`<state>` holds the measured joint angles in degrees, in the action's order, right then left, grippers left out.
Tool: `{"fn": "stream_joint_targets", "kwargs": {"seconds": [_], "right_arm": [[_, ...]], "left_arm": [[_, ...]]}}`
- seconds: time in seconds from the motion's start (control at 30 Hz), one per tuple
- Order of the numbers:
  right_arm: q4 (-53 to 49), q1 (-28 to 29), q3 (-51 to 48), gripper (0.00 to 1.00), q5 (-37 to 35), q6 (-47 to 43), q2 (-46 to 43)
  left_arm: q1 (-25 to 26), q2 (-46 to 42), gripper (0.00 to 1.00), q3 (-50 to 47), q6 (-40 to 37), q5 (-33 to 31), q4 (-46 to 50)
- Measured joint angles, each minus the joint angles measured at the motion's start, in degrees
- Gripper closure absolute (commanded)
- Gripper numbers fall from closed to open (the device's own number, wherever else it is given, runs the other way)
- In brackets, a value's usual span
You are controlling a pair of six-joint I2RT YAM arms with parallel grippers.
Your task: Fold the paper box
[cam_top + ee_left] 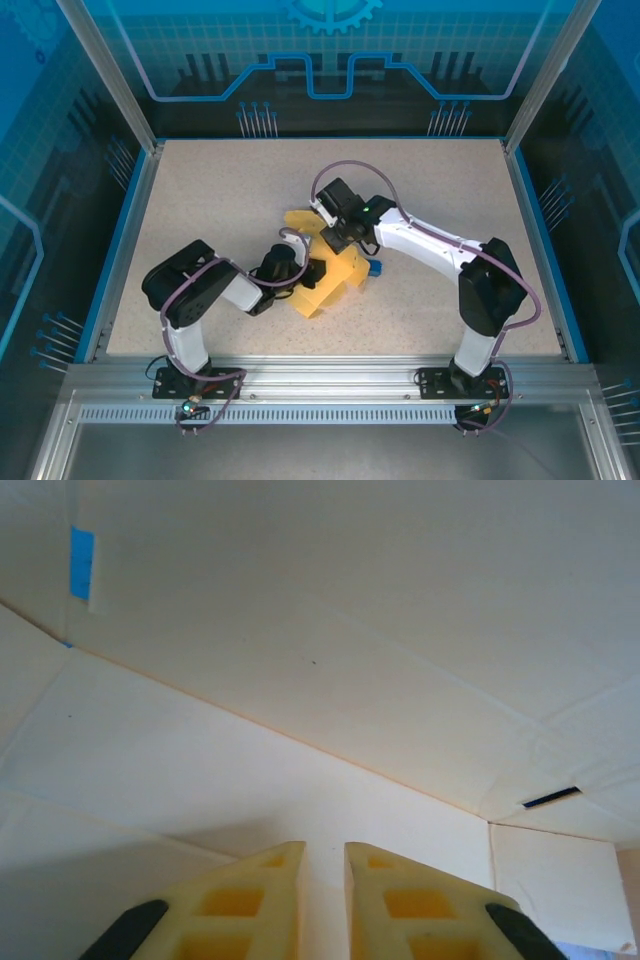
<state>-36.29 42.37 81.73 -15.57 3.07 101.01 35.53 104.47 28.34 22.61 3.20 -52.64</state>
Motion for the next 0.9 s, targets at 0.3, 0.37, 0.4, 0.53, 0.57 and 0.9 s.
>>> {"fn": "stream_joint_targets", "kwargs": {"seconds": [0.3,0.37,0.4,0.53,0.57,0.9], "right_arm": [[0.31,-4.28,-1.86,1.00,6.67,-8.41,-3.87],[0.22,-5.09,-1.99,1.00,9.38,-10.78,-5.07],[0.20,-5.46,-1.97,1.00,10.67,-11.63,-5.55],[-0.76,-8.46,-1.66,1.00,17.22,-13.94,-6.82],[-1.25,-9.57,-1.36,1.00,18.99,-14.19,-6.84],[-5.68,-16.94,2.45,1.00,32.00,-14.91,-7.06]], "left_arm": [[-2.58,-12.79,0.54,-4.17,-0.02,0.52,2.97],[-4.63,-16.46,0.52,-4.39,-0.02,0.87,4.09],[-5.60,-17.92,0.51,-4.39,-0.02,1.07,4.70],[-10.32,-24.09,0.47,-4.13,0.00,3.17,9.22],[-11.41,-25.62,0.46,-3.76,-0.07,4.09,11.26],[-13.68,-33.14,0.41,2.23,-6.73,9.86,25.66]]}}
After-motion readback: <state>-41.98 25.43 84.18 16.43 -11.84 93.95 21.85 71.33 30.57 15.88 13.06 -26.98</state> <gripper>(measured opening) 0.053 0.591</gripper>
